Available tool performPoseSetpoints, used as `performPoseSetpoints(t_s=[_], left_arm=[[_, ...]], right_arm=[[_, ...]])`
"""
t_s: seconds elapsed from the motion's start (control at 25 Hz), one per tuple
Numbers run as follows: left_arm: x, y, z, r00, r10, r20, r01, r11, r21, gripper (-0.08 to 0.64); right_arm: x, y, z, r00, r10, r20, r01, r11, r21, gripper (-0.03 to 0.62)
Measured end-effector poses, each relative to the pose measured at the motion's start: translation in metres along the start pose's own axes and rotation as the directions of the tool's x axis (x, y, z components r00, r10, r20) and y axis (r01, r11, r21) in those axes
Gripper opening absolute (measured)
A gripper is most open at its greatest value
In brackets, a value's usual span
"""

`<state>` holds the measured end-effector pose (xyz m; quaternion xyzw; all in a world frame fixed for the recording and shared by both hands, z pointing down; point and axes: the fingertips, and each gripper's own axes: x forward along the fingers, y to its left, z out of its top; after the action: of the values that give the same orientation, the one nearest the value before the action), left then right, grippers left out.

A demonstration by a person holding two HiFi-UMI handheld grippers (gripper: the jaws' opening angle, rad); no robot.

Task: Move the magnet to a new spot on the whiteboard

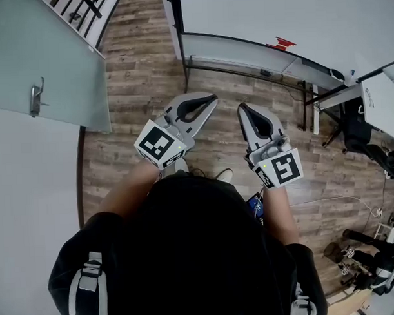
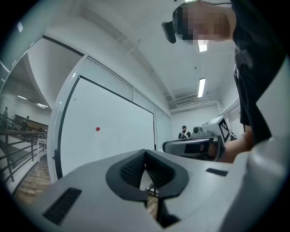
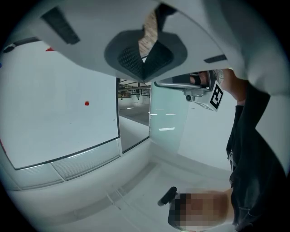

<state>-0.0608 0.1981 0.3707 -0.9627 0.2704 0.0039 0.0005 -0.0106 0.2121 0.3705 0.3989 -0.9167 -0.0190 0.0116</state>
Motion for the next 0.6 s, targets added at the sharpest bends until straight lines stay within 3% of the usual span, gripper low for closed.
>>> performPoseSetpoints(t_s=[0.6], left_arm=[[-0.035, 0.028, 0.001, 1.0, 0.029, 0.005, -0.029, 1.0, 0.002, 0.005]], right_arm=[[0.04, 0.03, 0.002, 1.0, 0.016, 0.006, -0.017, 0.999, 0.029, -0.002]])
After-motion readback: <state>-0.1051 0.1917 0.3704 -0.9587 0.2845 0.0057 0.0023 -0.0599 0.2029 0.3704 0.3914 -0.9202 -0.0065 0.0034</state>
